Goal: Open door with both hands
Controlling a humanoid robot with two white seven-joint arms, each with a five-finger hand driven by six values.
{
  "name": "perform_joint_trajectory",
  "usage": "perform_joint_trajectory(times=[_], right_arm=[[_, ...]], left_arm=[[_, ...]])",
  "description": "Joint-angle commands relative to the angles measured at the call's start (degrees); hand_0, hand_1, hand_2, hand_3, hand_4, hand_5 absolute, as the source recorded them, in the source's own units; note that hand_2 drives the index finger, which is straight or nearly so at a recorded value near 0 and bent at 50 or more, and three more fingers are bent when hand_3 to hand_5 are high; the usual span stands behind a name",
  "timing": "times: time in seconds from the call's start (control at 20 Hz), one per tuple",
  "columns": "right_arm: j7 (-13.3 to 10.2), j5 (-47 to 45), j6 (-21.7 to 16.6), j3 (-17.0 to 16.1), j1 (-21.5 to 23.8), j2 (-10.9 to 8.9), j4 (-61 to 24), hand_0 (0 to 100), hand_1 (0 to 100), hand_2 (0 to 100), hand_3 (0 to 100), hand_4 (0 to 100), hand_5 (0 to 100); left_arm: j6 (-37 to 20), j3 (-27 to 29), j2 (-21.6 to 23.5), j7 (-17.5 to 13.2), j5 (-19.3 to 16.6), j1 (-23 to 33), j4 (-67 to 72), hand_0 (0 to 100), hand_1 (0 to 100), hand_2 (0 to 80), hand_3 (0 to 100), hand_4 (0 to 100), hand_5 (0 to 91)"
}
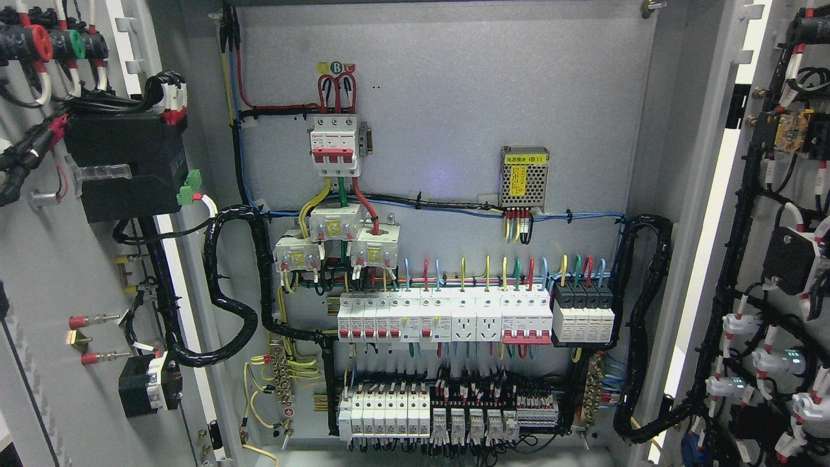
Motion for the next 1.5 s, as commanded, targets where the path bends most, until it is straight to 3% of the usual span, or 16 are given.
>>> perform_joint_trajectory(times=[0.0,0.55,0.8,1.0,1.25,1.45], right_arm=[[0.0,0.4,0.1,0.9,-0.1,0.27,0.1,0,0,0,0,0,0],[0.0,1.7,0.1,1.1,-0.1,0.27,0.5,0,0,0,0,0,0],[-0.1,1.9,-0.6,-1.0,0.8,0.18,2.7,0,0,0,0,0,0],[-0.2,1.9,-0.6,-5.3,1.4,0.18,4.5,0,0,0,0,0,0],[-5.0,1.8,-0.9,-8.3,1.4,0.09,5.6,0,0,0,0,0,0],[-7.6,2.1,-3.9,-10.5,1.5,0.18,5.3,0,0,0,0,0,0]], left_arm=[[0.0,0.0,0.0,0.0,0.0,0.0,1.3,0,0,0.0,0,4,0.0],[0.0,0.0,0.0,0.0,0.0,0.0,1.3,0,0,0.0,0,4,0.0],[-0.1,0.0,0.0,0.0,0.0,0.0,1.3,0,0,0.0,0,4,0.0],[0.0,0.0,0.0,0.0,0.0,0.0,1.3,0,0,0.0,0,4,0.0],[0.0,0.0,0.0,0.0,0.0,0.0,1.3,0,0,0.0,0,4,0.0],[0.0,0.0,0.0,0.0,0.0,0.0,1.3,0,0,0.0,0,4,0.0]])
